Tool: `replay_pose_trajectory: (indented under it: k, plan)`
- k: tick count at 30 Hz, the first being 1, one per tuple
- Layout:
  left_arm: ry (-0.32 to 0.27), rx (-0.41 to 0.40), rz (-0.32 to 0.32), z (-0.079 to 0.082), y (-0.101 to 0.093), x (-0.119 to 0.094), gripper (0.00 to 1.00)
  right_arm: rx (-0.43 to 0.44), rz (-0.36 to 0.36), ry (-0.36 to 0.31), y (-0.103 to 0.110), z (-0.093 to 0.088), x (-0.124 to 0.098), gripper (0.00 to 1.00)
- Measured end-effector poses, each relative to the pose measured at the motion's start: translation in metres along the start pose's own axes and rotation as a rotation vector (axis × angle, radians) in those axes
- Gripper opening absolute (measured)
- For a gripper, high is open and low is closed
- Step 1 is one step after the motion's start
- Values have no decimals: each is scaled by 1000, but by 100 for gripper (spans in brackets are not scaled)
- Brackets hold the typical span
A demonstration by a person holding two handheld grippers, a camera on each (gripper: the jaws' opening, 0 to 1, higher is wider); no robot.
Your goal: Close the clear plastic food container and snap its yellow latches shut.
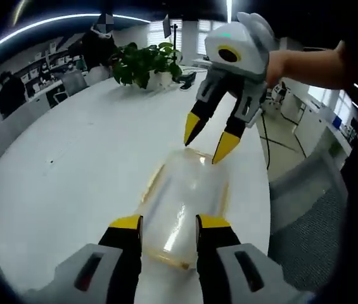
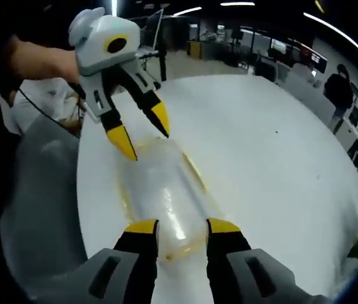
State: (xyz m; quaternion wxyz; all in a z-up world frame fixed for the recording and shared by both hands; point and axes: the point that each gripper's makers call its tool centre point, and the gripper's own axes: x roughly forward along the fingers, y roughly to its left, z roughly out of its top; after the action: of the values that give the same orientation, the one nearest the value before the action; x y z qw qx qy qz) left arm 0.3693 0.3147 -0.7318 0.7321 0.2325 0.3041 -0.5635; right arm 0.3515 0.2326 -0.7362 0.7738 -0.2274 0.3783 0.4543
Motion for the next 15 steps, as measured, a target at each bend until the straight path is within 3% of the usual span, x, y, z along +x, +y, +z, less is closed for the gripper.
replay_pose_trajectory:
  k: [7, 15]
  plan:
    - [35, 83, -29, -1, -9, 7, 31, -25, 37, -12, 6, 10, 6, 27]
    - [47, 112, -49, 2, -12, 15, 31, -66, 61, 7, 12, 16, 14, 26]
